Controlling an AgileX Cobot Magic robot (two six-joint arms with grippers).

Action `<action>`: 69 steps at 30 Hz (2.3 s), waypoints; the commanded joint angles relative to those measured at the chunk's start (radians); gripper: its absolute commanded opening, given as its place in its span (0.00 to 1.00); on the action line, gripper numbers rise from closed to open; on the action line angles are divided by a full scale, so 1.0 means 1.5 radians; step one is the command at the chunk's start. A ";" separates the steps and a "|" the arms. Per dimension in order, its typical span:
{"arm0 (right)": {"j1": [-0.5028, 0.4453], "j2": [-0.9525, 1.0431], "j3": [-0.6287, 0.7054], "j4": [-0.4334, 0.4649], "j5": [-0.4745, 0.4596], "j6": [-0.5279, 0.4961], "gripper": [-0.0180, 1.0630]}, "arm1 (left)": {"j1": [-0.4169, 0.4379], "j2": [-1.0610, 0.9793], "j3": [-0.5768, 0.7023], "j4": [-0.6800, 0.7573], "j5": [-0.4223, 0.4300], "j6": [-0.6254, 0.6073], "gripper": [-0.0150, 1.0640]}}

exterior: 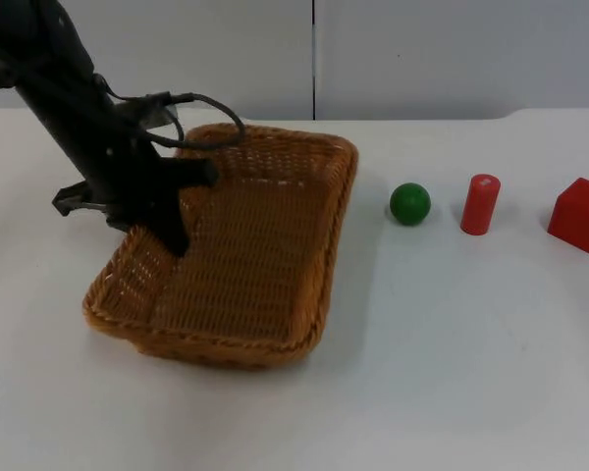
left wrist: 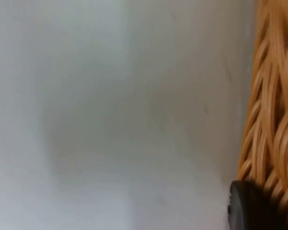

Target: Pick up the basket with the left hand and place the object to the left of the red cylinder into the basket with the right hand.

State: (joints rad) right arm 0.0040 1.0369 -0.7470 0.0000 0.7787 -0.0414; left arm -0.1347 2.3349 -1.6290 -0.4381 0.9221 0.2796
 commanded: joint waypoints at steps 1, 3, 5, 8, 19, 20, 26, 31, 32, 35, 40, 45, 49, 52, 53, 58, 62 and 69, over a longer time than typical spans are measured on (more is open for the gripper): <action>-0.004 0.000 0.000 0.000 -0.008 -0.003 0.99 | -0.003 -0.016 -0.003 0.006 0.019 -0.002 0.01; -0.004 0.000 0.000 -0.019 -0.011 -0.006 0.99 | -0.003 -0.038 -0.003 0.016 0.044 -0.023 0.01; -0.004 0.000 0.000 -0.022 -0.011 -0.006 0.99 | -0.003 -0.053 -0.001 0.016 0.059 -0.027 0.01; -0.004 0.000 0.000 -0.023 -0.011 -0.006 0.99 | -0.003 -0.104 0.019 0.016 0.087 -0.041 0.01; -0.004 0.000 0.000 0.014 0.008 -0.006 0.99 | -0.003 -0.319 0.342 -0.033 -0.056 -0.010 0.01; -0.004 0.000 0.000 0.014 0.008 -0.006 0.99 | -0.003 -0.319 0.342 -0.033 -0.056 -0.010 0.01; -0.004 0.000 0.000 0.028 0.008 -0.006 0.99 | -0.003 -0.405 0.465 -0.153 -0.101 0.093 0.01; -0.004 0.000 0.000 0.094 0.016 -0.062 0.99 | -0.003 -0.421 0.519 -0.165 -0.110 0.120 0.01; -0.002 0.000 0.000 0.105 0.021 -0.086 0.99 | -0.003 -0.420 0.528 -0.163 -0.118 0.120 0.01; -0.002 0.000 0.000 0.114 0.028 -0.102 0.99 | -0.003 -0.420 0.550 -0.171 -0.133 0.120 0.01; 0.040 0.005 -0.002 0.111 0.035 -0.131 0.99 | -0.003 -0.420 0.569 -0.171 -0.158 0.120 0.01; 0.113 0.047 -0.039 0.109 0.076 -0.157 0.99 | -0.003 -0.420 0.569 -0.167 -0.155 0.120 0.01; 0.164 0.116 -0.098 0.099 0.073 -0.157 0.99 | -0.003 -0.420 0.569 -0.161 -0.155 0.120 0.01; 0.188 0.169 -0.150 0.072 0.083 -0.167 0.99 | -0.003 -0.420 0.569 -0.158 -0.152 0.120 0.01; 0.198 0.201 -0.183 0.068 0.099 -0.192 0.99 | -0.003 -0.420 0.569 -0.157 -0.149 0.120 0.01; 0.206 0.343 -0.329 0.053 0.146 -0.264 0.99 | -0.003 -0.420 0.569 -0.157 -0.149 0.120 0.01; 0.206 0.445 -0.433 0.049 0.146 -0.310 0.99 | -0.003 -0.420 0.569 -0.157 -0.149 0.120 0.01; 0.207 0.670 -0.672 0.056 0.154 -0.368 0.99 | -0.003 -0.420 0.569 -0.175 -0.152 0.120 0.01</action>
State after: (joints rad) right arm 0.3077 1.9984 -1.6994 0.0788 0.9957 -0.5719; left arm -0.1365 1.7157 -0.7794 -0.6683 0.6881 0.4583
